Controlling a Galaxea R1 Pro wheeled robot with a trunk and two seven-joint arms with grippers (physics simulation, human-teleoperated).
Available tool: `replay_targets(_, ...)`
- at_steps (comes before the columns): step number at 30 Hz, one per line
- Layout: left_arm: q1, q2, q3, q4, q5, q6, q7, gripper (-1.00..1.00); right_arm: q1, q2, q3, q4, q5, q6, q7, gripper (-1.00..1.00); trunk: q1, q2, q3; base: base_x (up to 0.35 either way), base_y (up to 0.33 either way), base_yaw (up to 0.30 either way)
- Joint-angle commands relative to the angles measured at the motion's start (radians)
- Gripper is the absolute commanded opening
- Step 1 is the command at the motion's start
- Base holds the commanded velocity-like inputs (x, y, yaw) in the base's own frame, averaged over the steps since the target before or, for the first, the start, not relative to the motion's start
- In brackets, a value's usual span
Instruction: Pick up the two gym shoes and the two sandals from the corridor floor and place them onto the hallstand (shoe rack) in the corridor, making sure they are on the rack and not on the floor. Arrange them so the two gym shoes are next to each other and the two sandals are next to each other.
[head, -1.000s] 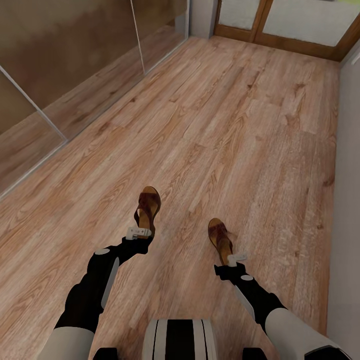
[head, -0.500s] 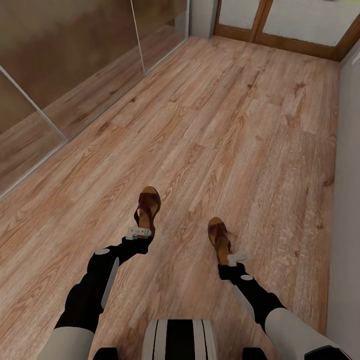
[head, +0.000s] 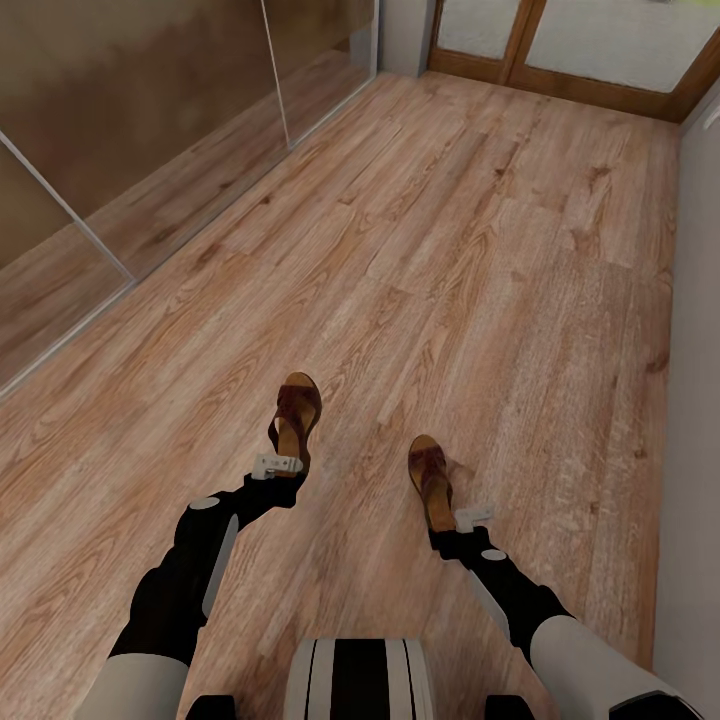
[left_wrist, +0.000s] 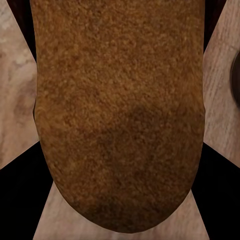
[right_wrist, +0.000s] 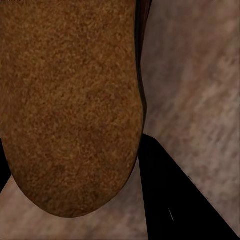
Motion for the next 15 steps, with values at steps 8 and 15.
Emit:
replay_targets(8, 0.0, -0.001, 0.003, -0.002, -0.011, 0.004, -0.01, -1.0, 0.0, -0.001, 0.006, -0.002, -0.016, 0.006, -0.005, -1.0, 0.0, 0.0, -0.001, 0.0, 0.0, 0.0)
replay_targets(15, 0.0, -0.001, 0.003, -0.002, -0.011, 0.004, -0.01, -1.0, 0.0, -0.001, 0.006, -0.002, -0.016, 0.006, -0.005, -1.0, 0.0, 0.0, -0.001, 0.0, 0.0, 0.0)
